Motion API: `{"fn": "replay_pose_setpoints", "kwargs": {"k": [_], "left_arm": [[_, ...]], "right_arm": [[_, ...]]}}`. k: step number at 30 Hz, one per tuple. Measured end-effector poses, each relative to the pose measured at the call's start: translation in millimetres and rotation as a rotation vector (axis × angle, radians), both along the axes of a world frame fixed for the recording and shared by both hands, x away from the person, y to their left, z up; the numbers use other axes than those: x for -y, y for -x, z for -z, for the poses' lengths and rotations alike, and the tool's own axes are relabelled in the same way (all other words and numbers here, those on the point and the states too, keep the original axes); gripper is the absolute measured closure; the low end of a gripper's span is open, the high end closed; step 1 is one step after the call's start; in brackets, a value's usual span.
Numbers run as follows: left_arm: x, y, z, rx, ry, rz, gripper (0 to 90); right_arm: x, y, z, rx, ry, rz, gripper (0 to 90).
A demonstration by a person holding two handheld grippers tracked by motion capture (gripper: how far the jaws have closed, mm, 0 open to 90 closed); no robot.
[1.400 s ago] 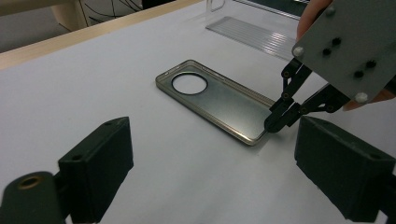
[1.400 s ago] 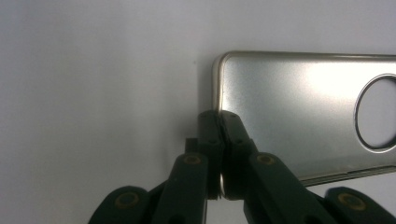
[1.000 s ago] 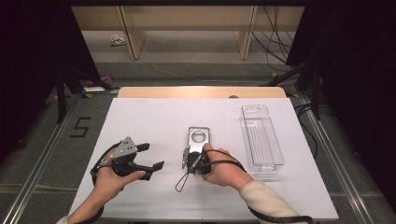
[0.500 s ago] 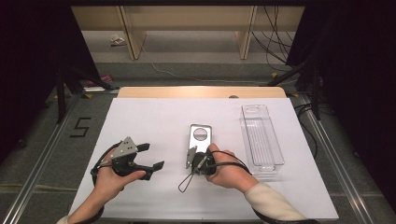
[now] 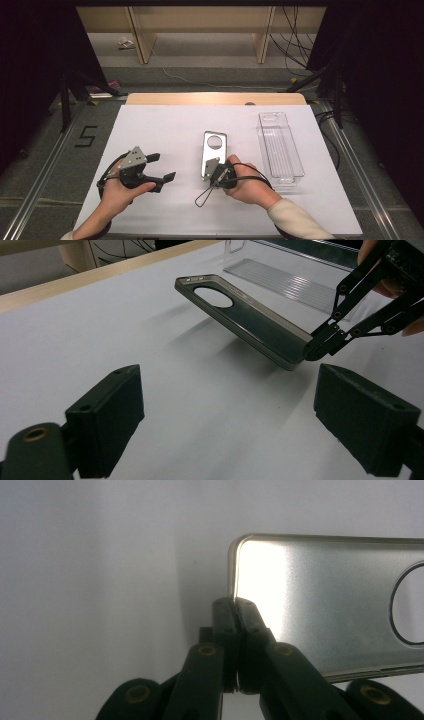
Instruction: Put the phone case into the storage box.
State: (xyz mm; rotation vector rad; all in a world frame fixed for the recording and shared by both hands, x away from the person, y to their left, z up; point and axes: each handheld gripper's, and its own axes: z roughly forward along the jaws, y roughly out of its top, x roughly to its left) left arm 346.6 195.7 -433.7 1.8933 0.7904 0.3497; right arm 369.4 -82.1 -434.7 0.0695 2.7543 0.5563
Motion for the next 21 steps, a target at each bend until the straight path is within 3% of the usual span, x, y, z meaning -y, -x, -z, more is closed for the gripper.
{"fn": "replay_pose_setpoints", "kwargs": {"k": [13,17,21], "left_arm": [[-0.6,0.0,-0.6,0.002,0.004,-0.005,12.5],[-0.6,0.1,-0.8,0.003,0.004,-0.005,12.5],[-0.8,0.1,-1.0,0.004,0.004,-0.007,12.6]], "right_arm": [[15.7,2.6,-3.4,-0.021,-0.149,0.023,89.6],[20.2,5.7,0.1,0.002,-0.226,0.006,89.7],[22.3,7.2,3.0,0.009,-0.248,0.003,89.6]]}}
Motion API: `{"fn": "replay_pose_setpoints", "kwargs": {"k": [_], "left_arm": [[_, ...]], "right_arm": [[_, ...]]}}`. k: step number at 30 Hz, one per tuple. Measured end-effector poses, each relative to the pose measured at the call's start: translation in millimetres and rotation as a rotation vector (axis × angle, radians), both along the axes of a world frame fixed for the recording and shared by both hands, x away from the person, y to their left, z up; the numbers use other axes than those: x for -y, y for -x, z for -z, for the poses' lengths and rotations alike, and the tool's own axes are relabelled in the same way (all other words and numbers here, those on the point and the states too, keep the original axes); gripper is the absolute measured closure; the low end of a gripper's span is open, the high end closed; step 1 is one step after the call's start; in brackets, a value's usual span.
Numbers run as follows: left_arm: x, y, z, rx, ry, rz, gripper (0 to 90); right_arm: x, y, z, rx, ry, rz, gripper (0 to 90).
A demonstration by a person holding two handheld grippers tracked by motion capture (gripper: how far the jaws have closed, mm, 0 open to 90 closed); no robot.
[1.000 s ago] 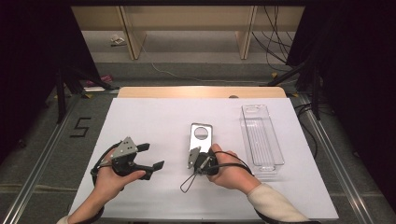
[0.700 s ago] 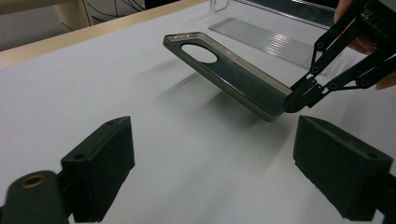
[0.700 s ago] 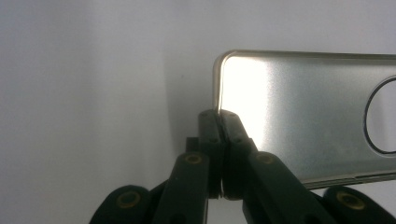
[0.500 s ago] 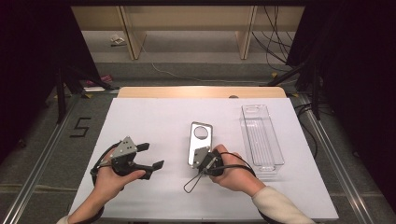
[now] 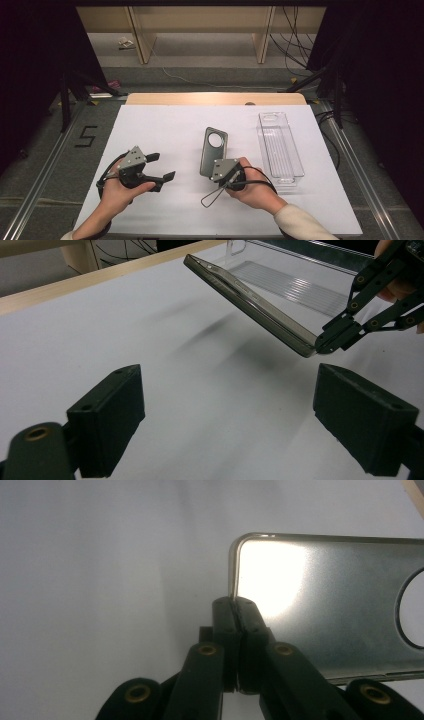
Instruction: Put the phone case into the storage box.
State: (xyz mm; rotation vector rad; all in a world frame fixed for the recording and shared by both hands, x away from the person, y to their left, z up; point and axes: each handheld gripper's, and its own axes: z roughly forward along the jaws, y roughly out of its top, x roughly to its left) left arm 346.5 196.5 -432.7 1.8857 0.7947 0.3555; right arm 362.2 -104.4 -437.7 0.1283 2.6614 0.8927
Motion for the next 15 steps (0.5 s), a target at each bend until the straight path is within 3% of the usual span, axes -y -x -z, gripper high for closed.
{"fn": "replay_pose_setpoints", "kwargs": {"k": [6,15], "left_arm": [[-0.2,-0.1,0.1,-0.001,0.002,-0.001,12.9],[0.2,0.0,-0.4,-0.002,0.007,-0.004,13.4]], "right_arm": [[2.0,2.3,-1.2,0.002,-0.041,-0.015,89.6],[7.5,4.2,-3.4,-0.034,-0.127,-0.029,89.6]]}}
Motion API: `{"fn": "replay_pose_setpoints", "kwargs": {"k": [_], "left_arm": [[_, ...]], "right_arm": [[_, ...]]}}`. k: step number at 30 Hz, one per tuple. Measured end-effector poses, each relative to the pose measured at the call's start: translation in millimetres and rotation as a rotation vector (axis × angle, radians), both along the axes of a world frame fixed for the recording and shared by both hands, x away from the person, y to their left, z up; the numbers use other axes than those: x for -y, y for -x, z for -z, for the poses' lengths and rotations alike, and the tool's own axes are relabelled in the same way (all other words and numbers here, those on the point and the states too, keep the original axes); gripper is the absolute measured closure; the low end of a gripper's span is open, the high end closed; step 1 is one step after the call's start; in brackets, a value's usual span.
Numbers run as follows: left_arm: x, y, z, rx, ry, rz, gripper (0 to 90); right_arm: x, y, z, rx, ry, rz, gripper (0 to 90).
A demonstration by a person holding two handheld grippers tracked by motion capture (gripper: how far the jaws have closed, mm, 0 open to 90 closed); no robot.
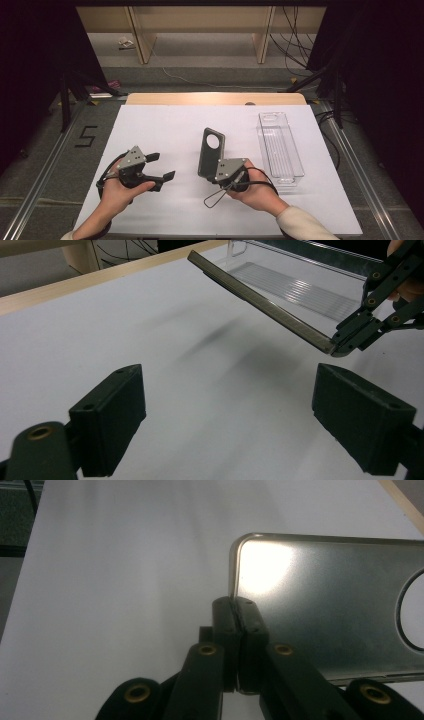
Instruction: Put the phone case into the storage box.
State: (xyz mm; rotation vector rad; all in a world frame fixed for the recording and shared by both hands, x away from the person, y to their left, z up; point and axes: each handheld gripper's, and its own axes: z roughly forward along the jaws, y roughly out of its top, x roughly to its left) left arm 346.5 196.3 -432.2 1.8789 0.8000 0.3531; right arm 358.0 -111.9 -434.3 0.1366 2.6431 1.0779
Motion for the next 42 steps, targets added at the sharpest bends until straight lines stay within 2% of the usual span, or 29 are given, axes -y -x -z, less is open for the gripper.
{"fn": "replay_pose_setpoints", "kwargs": {"k": [6,10,21,36,42], "left_arm": [[1.7,-2.0,-0.3,-0.011,0.008,-0.005,14.3],[5.1,-5.7,-3.6,-0.022,0.024,-0.01,14.9],[20.5,-24.6,-14.9,-0.056,0.05,-0.004,16.3],[47.5,-51.0,-24.5,-0.087,0.035,0.02,19.3],[58.3,-60.7,-23.2,-0.118,0.065,0.02,21.3]], "right_arm": [[2.8,3.4,-2.6,0.005,-0.023,0.001,89.6],[2.8,5.8,-4.3,0.01,-0.022,-0.007,89.6],[-1.7,14.7,-7.3,0.031,-0.021,-0.026,89.6],[-4.8,22.8,-5.8,0.044,-0.023,-0.037,89.6],[-6.8,24.6,-4.7,0.048,-0.015,-0.047,89.6]]}}
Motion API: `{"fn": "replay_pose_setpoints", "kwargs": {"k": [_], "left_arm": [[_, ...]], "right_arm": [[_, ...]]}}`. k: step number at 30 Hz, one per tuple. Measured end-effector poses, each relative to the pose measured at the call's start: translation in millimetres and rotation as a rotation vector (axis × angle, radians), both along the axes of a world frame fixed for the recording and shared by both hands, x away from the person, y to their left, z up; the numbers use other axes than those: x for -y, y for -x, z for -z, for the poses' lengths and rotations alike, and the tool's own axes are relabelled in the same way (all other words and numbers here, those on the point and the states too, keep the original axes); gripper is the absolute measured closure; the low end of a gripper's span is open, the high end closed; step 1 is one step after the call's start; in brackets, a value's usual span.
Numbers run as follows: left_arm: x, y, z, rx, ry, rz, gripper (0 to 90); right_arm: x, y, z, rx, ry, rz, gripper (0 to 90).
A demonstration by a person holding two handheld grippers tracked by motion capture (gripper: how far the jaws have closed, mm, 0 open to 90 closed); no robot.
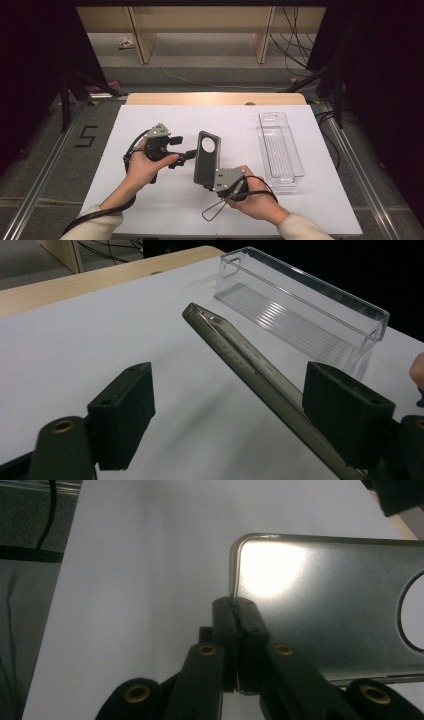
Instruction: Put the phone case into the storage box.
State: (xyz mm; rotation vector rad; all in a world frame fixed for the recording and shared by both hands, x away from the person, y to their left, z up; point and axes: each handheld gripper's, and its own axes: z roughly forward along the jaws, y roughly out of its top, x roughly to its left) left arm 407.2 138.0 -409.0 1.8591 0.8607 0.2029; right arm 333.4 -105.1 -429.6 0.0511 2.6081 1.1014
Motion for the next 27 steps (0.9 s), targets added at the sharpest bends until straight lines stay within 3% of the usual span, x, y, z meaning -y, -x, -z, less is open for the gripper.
{"fn": "replay_pose_setpoints", "kwargs": {"k": [11,17,27], "left_arm": [[10.1,-16.4,4.3,-0.045,0.011,-0.011,28.5],[9.4,-20.6,10.1,-0.096,0.041,-0.015,32.7],[13.4,-23.6,12.9,-0.129,0.065,-0.017,45.0]], "right_arm": [[-4.3,4.0,1.8,0.016,0.01,-0.02,89.5],[-5.9,5.6,2.1,0.023,0.014,-0.026,89.5],[-7.9,7.2,2.9,0.03,0.023,-0.034,89.5]]}}
